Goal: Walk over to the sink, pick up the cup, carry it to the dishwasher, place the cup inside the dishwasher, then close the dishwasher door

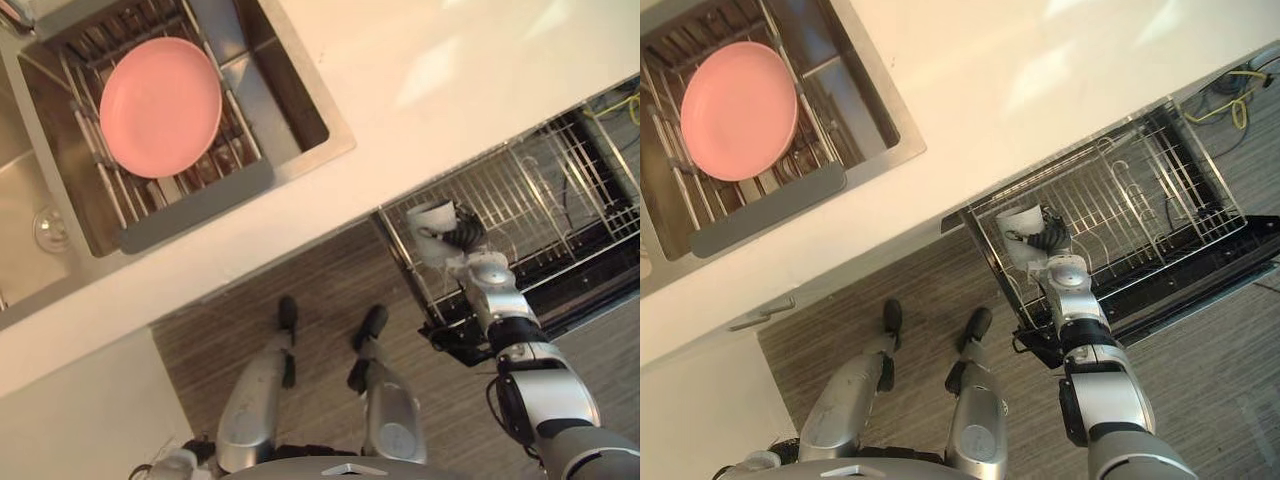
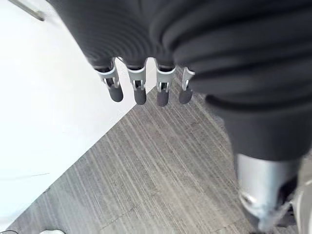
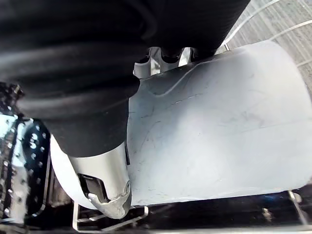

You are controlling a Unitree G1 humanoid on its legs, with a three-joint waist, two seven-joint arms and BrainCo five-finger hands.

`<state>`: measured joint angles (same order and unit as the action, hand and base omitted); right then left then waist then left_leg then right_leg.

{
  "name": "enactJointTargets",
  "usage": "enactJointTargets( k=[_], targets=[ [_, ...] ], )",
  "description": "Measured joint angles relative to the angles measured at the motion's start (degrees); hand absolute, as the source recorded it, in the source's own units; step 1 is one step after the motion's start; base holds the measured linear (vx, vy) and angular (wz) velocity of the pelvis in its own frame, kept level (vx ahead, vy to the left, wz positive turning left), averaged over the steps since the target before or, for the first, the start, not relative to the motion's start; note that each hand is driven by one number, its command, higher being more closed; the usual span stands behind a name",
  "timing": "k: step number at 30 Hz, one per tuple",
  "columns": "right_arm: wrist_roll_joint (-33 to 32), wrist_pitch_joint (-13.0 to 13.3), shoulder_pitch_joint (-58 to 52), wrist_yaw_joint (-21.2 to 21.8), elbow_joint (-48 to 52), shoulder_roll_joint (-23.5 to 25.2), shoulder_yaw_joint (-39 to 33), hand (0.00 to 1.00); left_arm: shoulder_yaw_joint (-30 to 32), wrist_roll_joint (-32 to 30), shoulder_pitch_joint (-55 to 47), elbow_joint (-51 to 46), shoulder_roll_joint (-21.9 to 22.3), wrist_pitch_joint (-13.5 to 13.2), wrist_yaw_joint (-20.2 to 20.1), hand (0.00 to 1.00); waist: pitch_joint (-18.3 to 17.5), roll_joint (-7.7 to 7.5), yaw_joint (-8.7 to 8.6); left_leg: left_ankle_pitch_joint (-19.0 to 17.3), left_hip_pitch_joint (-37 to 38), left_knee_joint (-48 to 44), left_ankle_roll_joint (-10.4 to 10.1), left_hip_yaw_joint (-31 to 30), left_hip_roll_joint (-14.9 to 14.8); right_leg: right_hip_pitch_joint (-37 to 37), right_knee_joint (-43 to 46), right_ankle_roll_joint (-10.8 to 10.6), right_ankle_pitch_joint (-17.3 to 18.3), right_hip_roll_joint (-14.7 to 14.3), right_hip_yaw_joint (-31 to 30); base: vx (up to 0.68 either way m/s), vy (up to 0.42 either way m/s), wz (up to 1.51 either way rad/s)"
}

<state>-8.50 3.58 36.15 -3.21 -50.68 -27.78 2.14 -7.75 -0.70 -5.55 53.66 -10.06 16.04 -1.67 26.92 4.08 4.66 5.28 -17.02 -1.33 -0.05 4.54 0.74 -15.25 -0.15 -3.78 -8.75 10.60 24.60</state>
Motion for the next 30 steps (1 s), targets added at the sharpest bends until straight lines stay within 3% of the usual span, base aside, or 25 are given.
enactJointTargets(
  k=[1, 2, 9, 15, 21, 23, 25, 30],
  targets=[
    [0.0, -0.02, 0.11, 0.22, -0.52, 0.01, 0.12, 1.0, -0.42, -0.2, 0.18, 0.01, 0.09, -0.24, -0.03, 0.0, 0.13, 0.22, 0.17, 0.21, 0.02, 0.25, -0.01, -0.07, 0.0, -0.02, 0.01, 0.02, 0.01, -0.01, 0.09, 0.0, -0.013, 0.11],
    [0.53, 0.11, 1.1, 0.13, -1.93, -0.15, 0.85, 0.0, -1.59, -0.76, 0.45, 0.04, 0.16, -0.65, 0.0, 0.0, 0.55, 0.66, 0.41, 0.59, -0.01, 0.67, -0.02, -0.35, 0.02, -0.05, 0.09, 0.09, 0.06, -0.01, 0.39, 0.01, -0.006, 0.09],
    [-0.2, 0.06, 4.42, -0.12, -4.15, -0.9, 2.32, 0.0, -3.74, -1.79, 2.26, 1.53, 0.0, -2.02, 2.67, 0.0, 1.3, 1.1, 0.6, 2.43, -0.15, 2.84, -0.26, -1.64, 0.01, -0.87, 0.71, 0.44, 0.37, -0.14, 1.03, 0.03, -0.015, 0.1],
    [-3.89, -1.02, 5.38, -4.18, -3.64, -0.65, 0.7, 0.0, -3.51, -2.02, 2.59, 1.47, 0.05, -2.77, 3.44, 0.0, 1.43, 1.01, 0.99, 3.62, 1.43, 4.73, -0.36, -1.56, -0.17, -0.08, 1.12, 0.61, 0.8, -0.33, 0.84, 0.04, -0.021, 0.05],
    [-9.65, 0.12, -3.65, -9.65, 10.27, 2.77, -8.41, 0.0, -0.53, -3.52, 1.74, 0.82, 0.35, -3.68, 3.99, 0.0, 1.38, -0.36, -0.32, 2.55, 8.31, 5.7, -0.7, 0.45, -0.53, 5.1, 1.26, -0.25, 1.9, -0.77, -3.19, 0.04, -0.018, -0.16],
    [-9.92, 0.8, -8.31, -10.38, 15.16, 4.87, -10.53, 0.0, 1.08, -3.97, 0.45, 0.86, 0.35, -3.72, 3.97, 0.0, 0.05, -1.59, -1.24, 1.77, 9.77, 5.69, -0.74, 1.91, -0.8, 5.94, 1.16, -0.53, 2.17, -0.91, -4.25, 0.06, -0.024, -0.33],
    [-9.85, -0.17, -16.07, -11.13, 21.11, 7.53, -12.54, 0.0, 2.37, -3.99, -2.01, 0.91, 0.02, -3.49, 3.94, 0.0, -3.04, -3.38, -2.5, 0.44, 12.29, 5.46, -0.96, 3.43, -1.28, 8.26, 0.46, -0.78, 2.48, -1.17, -5.27, 0.12, -0.033, -0.29],
    [-11.53, -1.26, -31.05, -7.96, 36.09, 10.4, -16.06, 0.0, 5.86, -4.12, -8.13, 1.49, 0.87, -1.98, 4.32, 0.0, -11.86, -5.01, -4.23, -4.84, 17.0, 2.3, -1.48, 7.15, -2.34, 13.63, -1.11, -1.29, 3.54, -2.07, -7.97, 0.12, -0.028, -0.4]
  ],
)
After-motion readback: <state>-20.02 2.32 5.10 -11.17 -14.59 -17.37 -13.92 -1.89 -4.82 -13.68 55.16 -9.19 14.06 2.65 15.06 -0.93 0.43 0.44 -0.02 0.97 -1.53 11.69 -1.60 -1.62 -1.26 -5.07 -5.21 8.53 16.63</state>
